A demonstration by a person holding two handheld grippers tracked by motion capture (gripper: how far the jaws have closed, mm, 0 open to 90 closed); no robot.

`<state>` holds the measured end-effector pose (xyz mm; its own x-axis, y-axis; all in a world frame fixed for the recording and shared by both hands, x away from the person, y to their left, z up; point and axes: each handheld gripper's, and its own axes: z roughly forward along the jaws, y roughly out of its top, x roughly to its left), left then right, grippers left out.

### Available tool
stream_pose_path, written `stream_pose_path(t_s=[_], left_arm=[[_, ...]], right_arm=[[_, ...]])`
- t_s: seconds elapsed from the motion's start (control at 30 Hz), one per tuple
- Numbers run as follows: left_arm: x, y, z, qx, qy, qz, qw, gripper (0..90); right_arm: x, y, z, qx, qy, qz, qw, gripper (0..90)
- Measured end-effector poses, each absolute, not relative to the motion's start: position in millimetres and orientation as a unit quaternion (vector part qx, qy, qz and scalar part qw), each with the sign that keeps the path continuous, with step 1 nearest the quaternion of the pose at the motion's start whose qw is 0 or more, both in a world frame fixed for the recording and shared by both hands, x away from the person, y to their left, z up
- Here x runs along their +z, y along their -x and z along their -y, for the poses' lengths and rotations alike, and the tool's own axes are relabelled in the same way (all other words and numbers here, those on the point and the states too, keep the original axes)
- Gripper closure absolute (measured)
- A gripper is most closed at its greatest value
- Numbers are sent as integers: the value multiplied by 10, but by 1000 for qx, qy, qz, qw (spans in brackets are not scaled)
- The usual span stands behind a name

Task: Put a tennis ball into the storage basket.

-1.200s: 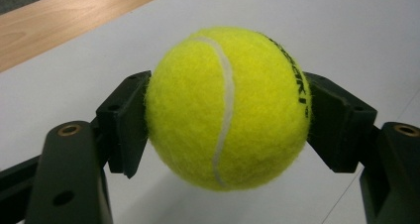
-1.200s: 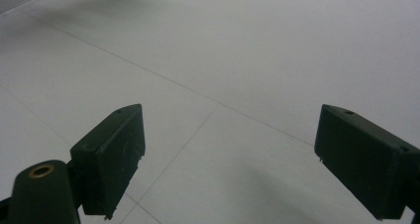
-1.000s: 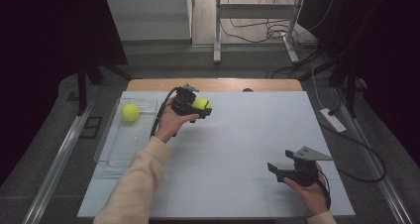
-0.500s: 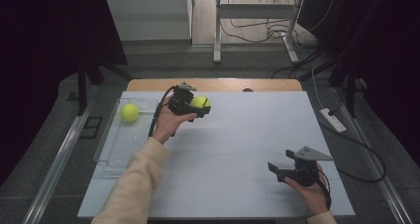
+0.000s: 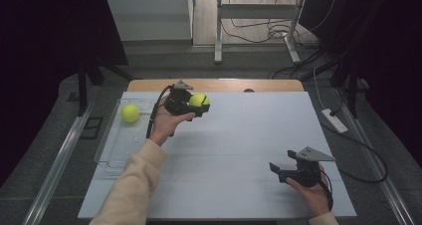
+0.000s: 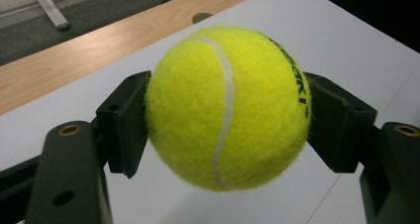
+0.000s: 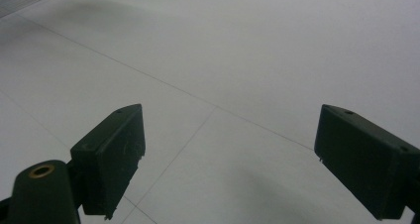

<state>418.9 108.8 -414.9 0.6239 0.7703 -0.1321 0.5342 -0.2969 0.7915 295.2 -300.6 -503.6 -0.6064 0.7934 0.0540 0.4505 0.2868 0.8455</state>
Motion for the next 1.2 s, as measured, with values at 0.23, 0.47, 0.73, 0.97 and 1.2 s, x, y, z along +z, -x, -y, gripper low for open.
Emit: stream_pose_path(t_s=[0.23,0.47,0.73,0.97,1.2], left_arm=[[-4140,-4158,-1114,142,-791,-410,432,270],[-4128,-4124,-1150,142,-786,-408,443,271],[-4103,-4085,-1194,145,-780,-407,453,271],[-4078,-4034,-1266,153,-774,-408,460,271],[-4067,-4009,-1319,156,-770,-411,463,271]], right_arm=[[-5034,-2953,3013,444,-401,-778,194,121],[-5033,-2953,3017,446,-401,-776,192,121],[-5033,-2954,3023,445,-402,-776,194,120],[-5026,-2953,3021,446,-401,-776,194,120],[-5023,-2954,3025,447,-402,-775,195,119]])
